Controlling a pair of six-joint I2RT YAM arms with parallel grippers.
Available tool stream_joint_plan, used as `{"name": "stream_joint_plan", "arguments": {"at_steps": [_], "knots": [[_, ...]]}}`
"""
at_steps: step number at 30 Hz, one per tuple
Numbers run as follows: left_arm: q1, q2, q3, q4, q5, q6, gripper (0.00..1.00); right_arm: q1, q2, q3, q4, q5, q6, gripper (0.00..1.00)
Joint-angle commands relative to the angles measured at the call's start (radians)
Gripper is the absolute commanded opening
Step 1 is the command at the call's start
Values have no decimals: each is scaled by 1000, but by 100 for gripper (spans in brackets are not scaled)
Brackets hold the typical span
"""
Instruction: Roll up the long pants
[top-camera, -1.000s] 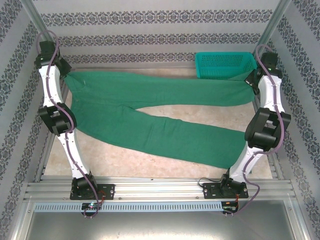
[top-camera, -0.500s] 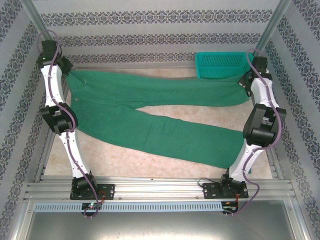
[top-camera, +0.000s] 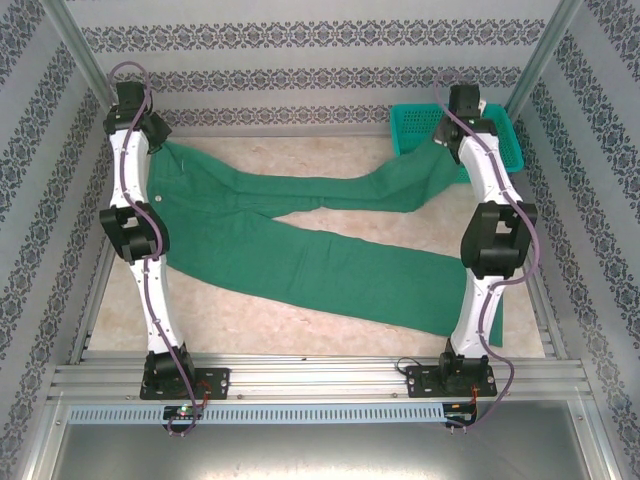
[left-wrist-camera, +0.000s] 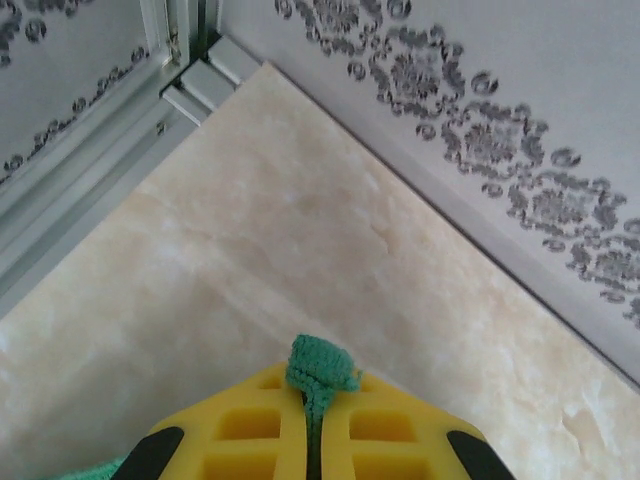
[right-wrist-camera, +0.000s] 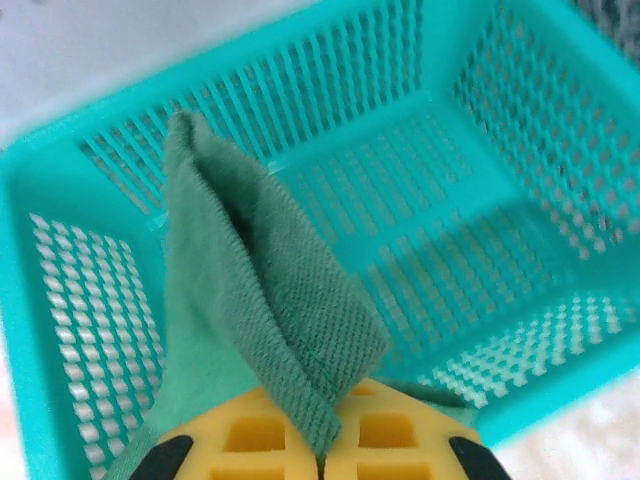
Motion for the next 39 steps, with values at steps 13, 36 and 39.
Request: {"name": "stream_joint_plan", "arguments": {"at_steps": [13, 36, 39], "knots": [[56, -35, 80, 8, -42, -18, 0, -35, -95, -22, -61, 151, -92, 0], [275, -622, -869, 309, 10, -2, 0, -177, -792, -973, 209, 277, -30, 0], [297, -644, -948, 352, 26, -12, 0, -186, -847, -1037, 198, 272, -8, 0]]}}
